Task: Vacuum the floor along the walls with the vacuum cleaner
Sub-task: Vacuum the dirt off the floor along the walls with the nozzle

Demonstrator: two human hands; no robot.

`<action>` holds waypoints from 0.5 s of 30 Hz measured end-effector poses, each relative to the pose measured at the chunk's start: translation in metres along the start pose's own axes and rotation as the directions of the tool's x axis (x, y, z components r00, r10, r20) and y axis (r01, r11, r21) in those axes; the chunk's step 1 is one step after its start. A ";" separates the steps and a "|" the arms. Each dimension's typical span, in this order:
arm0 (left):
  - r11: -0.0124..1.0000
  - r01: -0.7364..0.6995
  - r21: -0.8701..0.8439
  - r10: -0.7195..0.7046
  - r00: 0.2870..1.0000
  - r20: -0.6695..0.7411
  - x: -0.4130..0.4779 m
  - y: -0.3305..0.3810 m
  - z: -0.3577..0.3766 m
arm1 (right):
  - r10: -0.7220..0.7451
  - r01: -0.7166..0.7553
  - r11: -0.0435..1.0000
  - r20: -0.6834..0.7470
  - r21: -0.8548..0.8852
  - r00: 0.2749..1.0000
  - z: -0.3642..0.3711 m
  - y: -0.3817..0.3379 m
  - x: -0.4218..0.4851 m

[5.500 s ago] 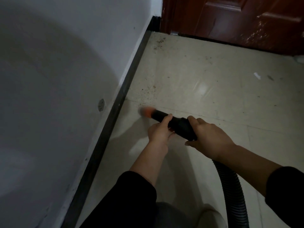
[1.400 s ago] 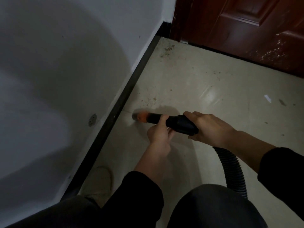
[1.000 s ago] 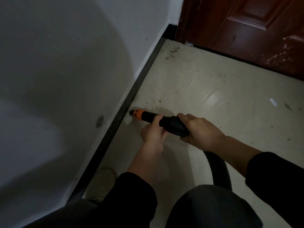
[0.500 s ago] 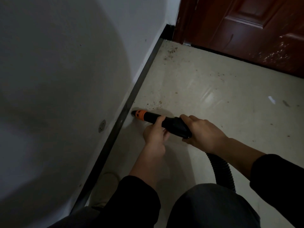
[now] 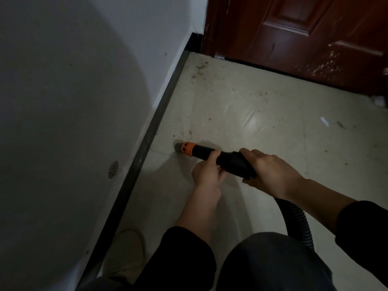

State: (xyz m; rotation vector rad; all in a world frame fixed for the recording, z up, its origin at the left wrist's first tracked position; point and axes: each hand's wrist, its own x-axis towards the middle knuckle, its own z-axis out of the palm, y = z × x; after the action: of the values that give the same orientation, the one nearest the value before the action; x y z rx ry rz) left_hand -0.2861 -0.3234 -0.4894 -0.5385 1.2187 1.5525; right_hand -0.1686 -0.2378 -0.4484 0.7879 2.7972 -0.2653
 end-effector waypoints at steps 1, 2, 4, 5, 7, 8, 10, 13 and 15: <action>1.000 0.005 0.005 -0.005 1.000 0.009 0.000 -0.002 0.003 | 0.007 -0.007 1.000 0.000 -0.005 1.000 -0.001 0.002 -0.002; 1.000 0.010 0.010 -0.011 1.000 0.016 0.001 -0.004 0.005 | 0.012 -0.012 1.000 0.002 -0.011 1.000 -0.002 0.005 -0.004; 1.000 0.023 0.011 -0.024 0.999 0.035 0.001 -0.007 0.010 | 0.024 -0.024 0.999 0.008 -0.022 1.000 -0.005 0.009 -0.007; 0.999 0.032 0.007 -0.032 0.998 0.047 0.001 -0.008 0.012 | 0.032 -0.032 0.999 0.012 -0.026 0.999 -0.006 0.011 -0.008; 0.999 0.052 0.013 -0.052 0.997 0.062 0.001 -0.010 0.016 | 0.052 -0.051 0.998 0.021 -0.030 0.998 -0.009 0.015 -0.011; 0.998 0.058 0.020 -0.059 0.996 0.068 0.001 -0.012 0.019 | 0.060 -0.059 0.998 0.026 -0.033 0.998 -0.010 0.017 -0.012; 0.997 0.070 0.028 -0.072 0.994 0.076 0.001 -0.016 0.024 | 0.077 -0.076 0.997 0.032 -0.033 0.997 -0.011 0.022 -0.016; 0.995 0.092 0.031 -0.094 0.992 0.081 -0.002 -0.024 0.032 | 0.102 -0.101 0.995 0.037 -0.026 0.994 -0.013 0.031 -0.025; 0.994 0.105 0.039 -0.108 0.991 0.084 -0.005 -0.031 0.038 | 0.114 -0.113 0.993 0.040 -0.021 0.993 -0.013 0.038 -0.032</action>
State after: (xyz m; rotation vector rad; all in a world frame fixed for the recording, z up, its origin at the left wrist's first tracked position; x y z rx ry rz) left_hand -0.2475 -0.2935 -0.4842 -0.5009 1.1312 1.4477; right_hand -0.1240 -0.2189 -0.4317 0.9221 2.7009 -0.2335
